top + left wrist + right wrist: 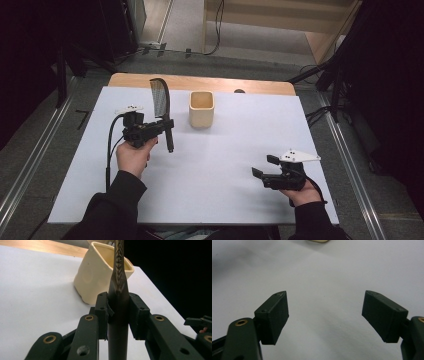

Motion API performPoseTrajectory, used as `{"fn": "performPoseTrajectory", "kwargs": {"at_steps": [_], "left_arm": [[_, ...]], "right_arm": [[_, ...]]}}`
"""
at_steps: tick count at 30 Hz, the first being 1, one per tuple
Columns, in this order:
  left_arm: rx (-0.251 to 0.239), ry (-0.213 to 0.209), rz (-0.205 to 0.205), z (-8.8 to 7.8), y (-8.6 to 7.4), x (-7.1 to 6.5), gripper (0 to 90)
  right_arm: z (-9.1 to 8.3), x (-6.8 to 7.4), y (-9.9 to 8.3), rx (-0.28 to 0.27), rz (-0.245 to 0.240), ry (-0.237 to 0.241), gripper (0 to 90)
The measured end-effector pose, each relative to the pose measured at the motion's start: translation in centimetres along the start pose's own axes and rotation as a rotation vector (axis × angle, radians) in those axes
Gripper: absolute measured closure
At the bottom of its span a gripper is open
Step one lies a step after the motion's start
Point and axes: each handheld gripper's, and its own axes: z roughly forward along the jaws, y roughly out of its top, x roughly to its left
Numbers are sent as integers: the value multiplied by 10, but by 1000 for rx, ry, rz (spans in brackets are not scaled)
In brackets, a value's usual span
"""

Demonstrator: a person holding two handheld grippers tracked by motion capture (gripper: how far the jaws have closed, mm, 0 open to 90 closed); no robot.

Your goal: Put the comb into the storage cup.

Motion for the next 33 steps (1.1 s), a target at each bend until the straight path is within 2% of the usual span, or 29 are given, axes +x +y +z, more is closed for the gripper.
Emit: {"fn": "performPoseTrajectory", "kwargs": {"at_steps": [7,13,33], "left_arm": [[3,-18,17,6,11,-3,724],[25,-23,37,12,18,-6,724],[63,-73,48,33,37,-19,724]], "right_arm": [[0,0,0,0,5,4,198],[1,-1,0,-2,5,7,198],[5,1,0,10,-3,20,198]]}}
